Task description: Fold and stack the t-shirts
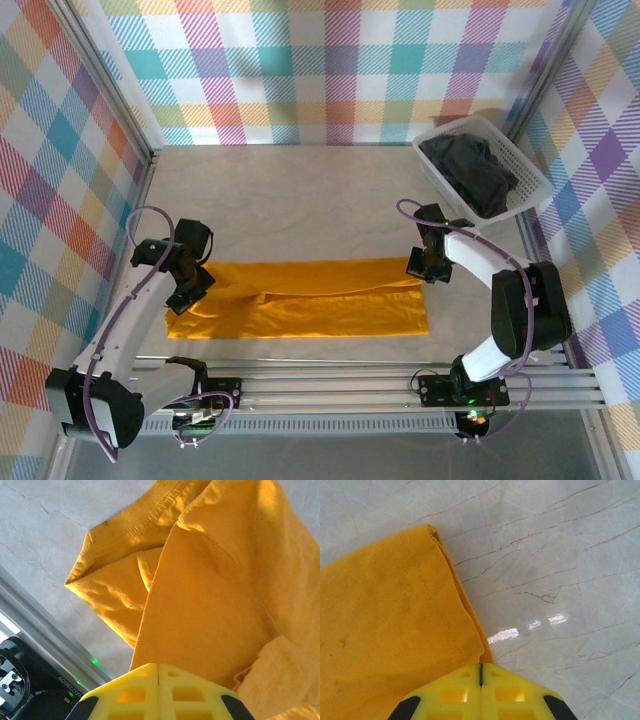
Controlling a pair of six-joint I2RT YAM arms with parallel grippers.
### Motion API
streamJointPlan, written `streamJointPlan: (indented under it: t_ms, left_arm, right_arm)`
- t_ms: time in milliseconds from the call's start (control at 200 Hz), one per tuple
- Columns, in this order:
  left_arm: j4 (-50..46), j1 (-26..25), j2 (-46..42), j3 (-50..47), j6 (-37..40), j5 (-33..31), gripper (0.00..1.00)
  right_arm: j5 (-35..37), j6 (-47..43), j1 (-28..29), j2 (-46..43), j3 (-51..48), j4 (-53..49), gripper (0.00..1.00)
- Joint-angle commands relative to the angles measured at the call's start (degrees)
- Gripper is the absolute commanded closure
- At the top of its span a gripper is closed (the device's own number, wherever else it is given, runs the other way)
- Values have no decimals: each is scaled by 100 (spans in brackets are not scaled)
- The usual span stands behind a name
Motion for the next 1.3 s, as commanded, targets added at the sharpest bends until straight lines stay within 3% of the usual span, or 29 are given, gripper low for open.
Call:
streamJointPlan:
  t_ms: [0,145,470,815,1000,1195,1295]
  left_arm:
    - [-76,-107,75,-165,-73,11,100]
    - [106,-194,304,-277,-84,-12,100]
    - [354,-502,681,-395,-223,-92,100]
    - [231,-644,791,-430,-300,-255,100]
    - [157,-653,784,-459,-296,-289,100]
    - [110,-659,782,-464,-287,-271,100]
    - [65,-661,776,-488,-250,-201,100]
  right_arm:
    - [-34,122,33,-57,-42,-168,100]
    - [-140,251,55,-141,-178,-209,100]
    - [-29,367,52,-288,-149,-415,73]
    - [-79,373,64,-348,117,-343,69]
    - [-422,430,68,-153,158,-252,71]
    - [-910,490,99,-144,-206,-325,95]
    - [-940,550,99,-173,-551,-375,99]
